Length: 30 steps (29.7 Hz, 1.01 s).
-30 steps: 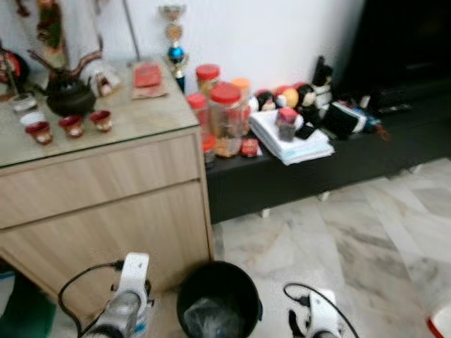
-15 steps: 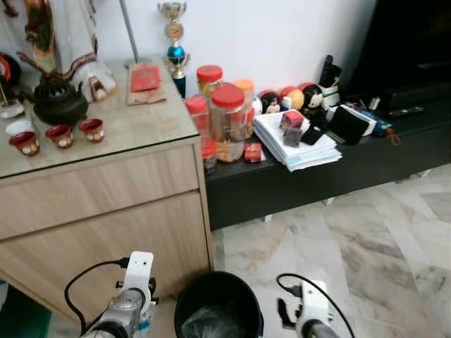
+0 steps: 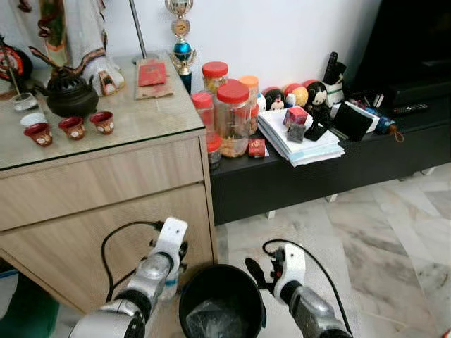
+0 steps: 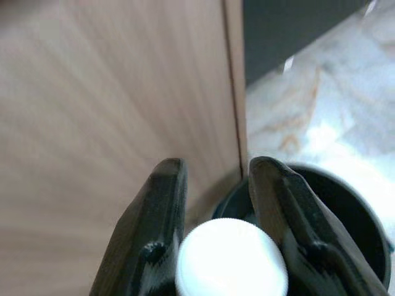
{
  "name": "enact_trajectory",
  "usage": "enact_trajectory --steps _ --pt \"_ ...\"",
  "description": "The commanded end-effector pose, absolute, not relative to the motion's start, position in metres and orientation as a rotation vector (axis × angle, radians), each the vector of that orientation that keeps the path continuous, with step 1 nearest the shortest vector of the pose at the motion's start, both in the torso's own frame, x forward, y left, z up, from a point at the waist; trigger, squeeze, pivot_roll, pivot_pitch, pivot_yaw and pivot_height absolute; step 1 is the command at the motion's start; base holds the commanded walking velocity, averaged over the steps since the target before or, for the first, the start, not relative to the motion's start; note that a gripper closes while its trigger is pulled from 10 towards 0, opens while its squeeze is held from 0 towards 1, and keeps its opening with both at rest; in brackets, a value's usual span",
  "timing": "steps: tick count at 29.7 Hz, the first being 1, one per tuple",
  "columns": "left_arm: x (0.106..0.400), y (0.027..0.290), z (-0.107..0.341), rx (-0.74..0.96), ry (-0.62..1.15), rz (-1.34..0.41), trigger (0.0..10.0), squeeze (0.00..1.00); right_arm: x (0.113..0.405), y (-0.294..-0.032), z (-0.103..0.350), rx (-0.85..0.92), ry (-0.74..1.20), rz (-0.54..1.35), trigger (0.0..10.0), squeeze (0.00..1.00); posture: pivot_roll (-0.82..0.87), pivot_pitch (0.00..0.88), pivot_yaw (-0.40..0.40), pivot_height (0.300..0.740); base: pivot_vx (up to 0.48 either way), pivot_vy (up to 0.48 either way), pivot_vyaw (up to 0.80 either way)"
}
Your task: Picking trash to rubbish bin
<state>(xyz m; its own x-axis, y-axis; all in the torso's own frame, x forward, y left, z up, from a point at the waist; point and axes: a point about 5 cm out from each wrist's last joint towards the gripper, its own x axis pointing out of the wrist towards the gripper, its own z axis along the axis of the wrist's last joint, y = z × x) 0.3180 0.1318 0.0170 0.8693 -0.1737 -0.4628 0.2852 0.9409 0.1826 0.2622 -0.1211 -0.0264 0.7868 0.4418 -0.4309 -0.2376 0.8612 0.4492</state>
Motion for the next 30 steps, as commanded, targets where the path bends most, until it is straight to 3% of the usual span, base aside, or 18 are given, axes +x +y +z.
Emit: enact_trajectory --steps 1,9,25,26,27,29,30 --pt "0.325 0.128 0.026 0.268 0.413 -0.250 10.0 0.00 0.271 -0.119 -0.017 0.403 0.499 0.411 10.0 0.00 -0.07 0.000 0.006 0.740 0.000 0.000 0.00" --pt "0.333 0.115 0.040 0.251 0.326 -0.299 10.0 0.00 0.271 -0.120 -0.013 0.420 0.456 0.478 10.0 0.00 -0.09 0.004 -0.024 0.740 0.000 0.000 0.00" --pt "0.348 0.089 0.069 0.182 0.191 -0.389 10.0 0.00 0.263 -0.105 -0.015 0.480 0.442 0.528 10.0 0.00 -0.12 0.125 -0.054 0.740 0.000 0.000 0.00" --pt "0.349 0.087 0.071 0.167 0.185 -0.396 10.0 0.33 0.263 -0.104 -0.014 0.486 0.438 0.529 10.0 0.00 -0.12 0.130 -0.053 0.740 0.000 0.000 0.00" --pt "0.349 0.085 0.072 0.157 0.181 -0.401 10.0 0.33 0.263 -0.104 -0.014 0.489 0.435 0.530 10.0 0.00 -0.12 0.137 -0.053 0.740 0.000 0.000 0.00" --pt "0.349 0.082 0.074 0.143 0.173 -0.416 10.0 1.00 0.263 -0.102 -0.014 0.491 0.437 0.532 10.0 0.00 -0.12 0.141 -0.051 0.740 0.000 0.000 0.00" --pt "0.349 0.080 0.074 0.142 0.171 -0.428 10.0 1.00 0.262 -0.101 -0.015 0.490 0.445 0.535 10.0 0.00 -0.12 0.147 -0.050 0.740 0.000 0.000 0.00"
